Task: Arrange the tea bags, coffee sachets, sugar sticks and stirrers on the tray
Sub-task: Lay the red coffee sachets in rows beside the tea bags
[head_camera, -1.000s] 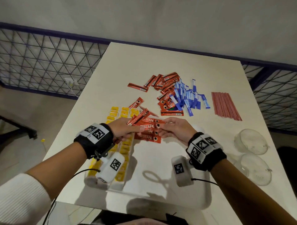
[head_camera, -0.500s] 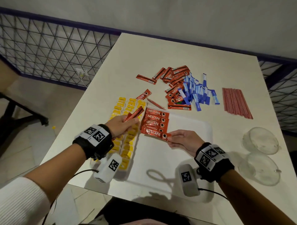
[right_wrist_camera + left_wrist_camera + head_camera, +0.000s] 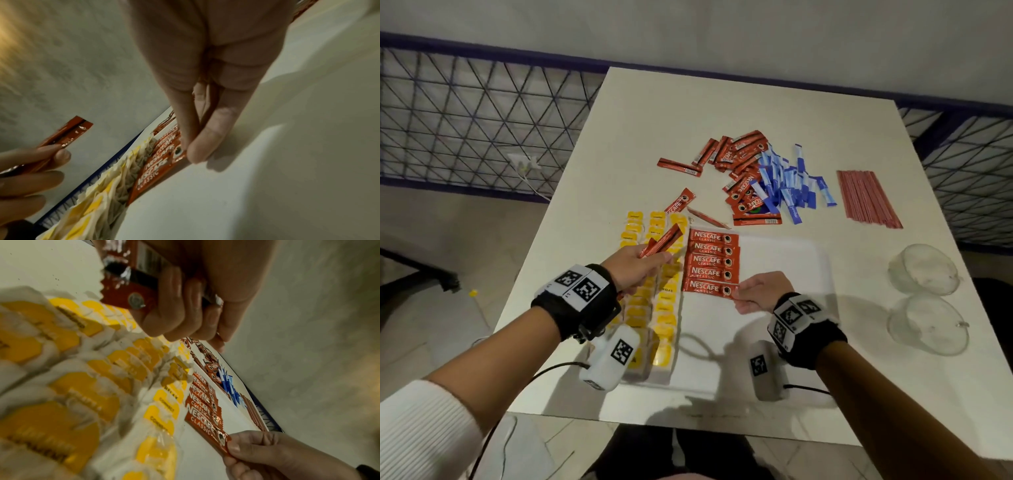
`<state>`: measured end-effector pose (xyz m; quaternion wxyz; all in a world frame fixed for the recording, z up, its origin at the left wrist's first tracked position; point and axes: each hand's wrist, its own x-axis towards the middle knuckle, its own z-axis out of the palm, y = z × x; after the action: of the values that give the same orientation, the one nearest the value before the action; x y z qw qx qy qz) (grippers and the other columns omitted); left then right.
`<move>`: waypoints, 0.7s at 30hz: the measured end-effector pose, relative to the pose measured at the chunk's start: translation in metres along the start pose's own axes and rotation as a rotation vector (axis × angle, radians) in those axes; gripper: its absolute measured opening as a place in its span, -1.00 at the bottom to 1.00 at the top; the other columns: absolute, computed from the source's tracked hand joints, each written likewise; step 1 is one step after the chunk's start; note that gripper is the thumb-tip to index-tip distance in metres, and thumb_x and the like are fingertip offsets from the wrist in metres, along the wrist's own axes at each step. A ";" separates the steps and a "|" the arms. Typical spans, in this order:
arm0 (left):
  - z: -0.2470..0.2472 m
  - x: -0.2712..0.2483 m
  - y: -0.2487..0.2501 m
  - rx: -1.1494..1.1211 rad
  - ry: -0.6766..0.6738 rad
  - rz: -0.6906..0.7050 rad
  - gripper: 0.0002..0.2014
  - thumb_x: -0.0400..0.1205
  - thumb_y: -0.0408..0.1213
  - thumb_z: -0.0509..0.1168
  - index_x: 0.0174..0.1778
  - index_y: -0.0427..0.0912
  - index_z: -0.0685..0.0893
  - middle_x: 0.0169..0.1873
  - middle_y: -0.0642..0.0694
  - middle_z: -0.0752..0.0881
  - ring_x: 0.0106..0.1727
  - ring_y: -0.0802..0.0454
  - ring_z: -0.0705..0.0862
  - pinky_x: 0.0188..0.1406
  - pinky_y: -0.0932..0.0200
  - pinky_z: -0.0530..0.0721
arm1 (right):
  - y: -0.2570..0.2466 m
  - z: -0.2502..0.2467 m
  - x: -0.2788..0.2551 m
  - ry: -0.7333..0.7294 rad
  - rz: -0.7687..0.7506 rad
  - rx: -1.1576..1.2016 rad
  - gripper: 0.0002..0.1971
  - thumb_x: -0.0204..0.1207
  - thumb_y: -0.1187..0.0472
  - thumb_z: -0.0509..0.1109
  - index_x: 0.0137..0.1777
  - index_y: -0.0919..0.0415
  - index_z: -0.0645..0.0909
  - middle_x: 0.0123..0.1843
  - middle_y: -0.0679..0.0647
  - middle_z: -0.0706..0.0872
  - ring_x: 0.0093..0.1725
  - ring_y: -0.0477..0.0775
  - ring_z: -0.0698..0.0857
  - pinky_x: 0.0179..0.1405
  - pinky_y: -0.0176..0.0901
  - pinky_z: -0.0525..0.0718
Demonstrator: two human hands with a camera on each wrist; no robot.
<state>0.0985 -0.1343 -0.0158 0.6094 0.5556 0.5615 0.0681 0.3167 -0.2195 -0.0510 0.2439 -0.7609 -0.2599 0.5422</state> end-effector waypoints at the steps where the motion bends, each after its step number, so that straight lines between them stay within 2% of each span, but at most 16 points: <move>1: -0.001 0.000 0.000 0.004 -0.007 -0.003 -0.80 0.66 -0.10 0.21 -0.27 -0.02 0.58 -0.77 0.17 0.32 -0.75 0.22 0.21 -0.73 0.35 0.18 | -0.001 0.001 0.001 0.014 -0.001 -0.002 -0.91 0.44 0.49 0.40 -0.07 0.43 0.62 -0.36 0.15 0.68 -0.39 0.02 0.70 -0.12 -0.11 0.75; 4: -0.002 0.001 -0.001 0.010 -0.025 -0.009 -0.81 0.66 -0.10 0.22 -0.25 -0.03 0.58 -0.77 0.17 0.32 -0.75 0.22 0.22 -0.73 0.36 0.18 | -0.003 0.000 0.003 0.038 0.032 -0.002 -0.93 0.45 0.47 0.40 -0.08 0.45 0.62 -0.49 0.09 0.68 -0.56 -0.09 0.68 -0.31 -0.25 0.73; 5: -0.002 0.001 -0.001 0.013 -0.029 -0.011 -0.81 0.66 -0.10 0.22 -0.25 -0.03 0.58 -0.77 0.17 0.32 -0.75 0.22 0.22 -0.74 0.37 0.18 | -0.005 -0.001 0.002 0.022 0.065 -0.013 -0.98 0.44 0.44 0.42 -0.15 0.41 0.65 -0.56 0.06 0.66 -0.58 -0.08 0.65 -0.34 -0.29 0.71; 6: -0.002 0.002 -0.001 0.021 -0.032 -0.012 -0.82 0.66 -0.10 0.22 -0.24 -0.03 0.58 -0.76 0.17 0.32 -0.75 0.22 0.22 -0.76 0.38 0.18 | -0.008 -0.003 0.001 -0.005 0.093 -0.026 -0.89 0.44 0.41 0.44 -0.31 0.32 0.65 -0.62 0.04 0.61 -0.62 -0.07 0.58 -0.45 -0.33 0.65; 7: -0.003 0.002 -0.001 0.029 -0.037 -0.012 -0.82 0.66 -0.10 0.22 -0.22 -0.04 0.59 -0.77 0.17 0.31 -0.76 0.23 0.22 -0.77 0.38 0.18 | -0.009 -0.004 0.001 -0.032 0.121 -0.039 -0.71 0.45 0.39 0.44 -0.48 0.24 0.52 -0.68 0.02 0.53 -0.67 -0.06 0.48 -0.58 -0.36 0.53; 8: -0.003 0.002 -0.001 0.035 -0.041 -0.013 -0.83 0.66 -0.10 0.22 -0.21 -0.04 0.59 -0.77 0.17 0.31 -0.77 0.24 0.21 -0.78 0.39 0.17 | -0.009 -0.004 0.001 -0.057 0.130 -0.044 -0.59 0.47 0.38 0.42 -0.55 0.18 0.36 -0.70 0.02 0.45 -0.69 -0.05 0.39 -0.66 -0.34 0.39; 9: -0.004 0.002 -0.001 0.038 -0.046 -0.013 -0.83 0.66 -0.09 0.22 -0.21 -0.04 0.59 -0.78 0.17 0.30 -0.77 0.24 0.21 -0.78 0.39 0.17 | -0.009 -0.003 0.001 -0.070 0.142 -0.061 -0.53 0.49 0.37 0.40 -0.57 0.15 0.27 -0.71 0.02 0.40 -0.66 -0.03 0.33 -0.64 -0.31 0.31; 11: -0.004 0.003 -0.002 0.044 -0.055 -0.014 -0.82 0.66 -0.09 0.23 -0.22 -0.04 0.60 -0.78 0.17 0.30 -0.77 0.24 0.21 -0.79 0.39 0.17 | -0.006 -0.003 0.006 -0.071 0.146 -0.064 -0.50 0.48 0.38 0.41 -0.59 0.14 0.24 -0.67 0.04 0.38 -0.63 0.00 0.31 -0.58 -0.25 0.28; 13: -0.004 0.004 -0.002 0.042 -0.061 -0.015 -0.82 0.66 -0.11 0.23 -0.24 -0.04 0.60 -0.77 0.17 0.29 -0.77 0.24 0.20 -0.80 0.40 0.16 | -0.003 -0.003 0.008 -0.038 0.155 0.008 -0.55 0.45 0.44 0.42 -0.55 0.18 0.30 -0.59 0.10 0.43 -0.64 0.01 0.38 -0.58 -0.21 0.36; 16: -0.002 0.004 -0.002 0.034 -0.074 -0.016 -0.82 0.66 -0.12 0.23 -0.25 -0.05 0.58 -0.77 0.16 0.28 -0.77 0.24 0.19 -0.80 0.41 0.14 | 0.002 -0.001 0.011 0.011 0.137 0.018 -0.78 0.46 0.45 0.40 -0.37 0.24 0.53 -0.36 0.17 0.64 -0.40 0.08 0.66 -0.36 -0.19 0.67; 18: -0.002 0.004 -0.001 0.047 -0.083 -0.015 -0.81 0.65 -0.11 0.23 -0.25 -0.05 0.60 -0.74 0.16 0.29 -0.76 0.23 0.19 -0.79 0.40 0.15 | 0.004 -0.001 0.013 0.029 0.124 0.027 -0.84 0.47 0.45 0.39 -0.30 0.24 0.57 -0.30 0.18 0.68 -0.32 0.08 0.70 -0.29 -0.20 0.71; 21: -0.001 0.004 -0.002 0.071 -0.089 -0.016 -0.82 0.65 -0.09 0.24 -0.24 -0.03 0.63 -0.63 0.08 0.29 -0.72 0.20 0.20 -0.77 0.38 0.17 | 0.006 0.000 0.014 0.035 0.119 0.027 -0.83 0.47 0.44 0.39 -0.31 0.24 0.56 -0.31 0.17 0.68 -0.34 0.07 0.69 -0.33 -0.21 0.70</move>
<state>0.0980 -0.1312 -0.0192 0.6142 0.5749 0.5403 0.0187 0.3214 -0.2143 -0.0648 0.2261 -0.7810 -0.2025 0.5459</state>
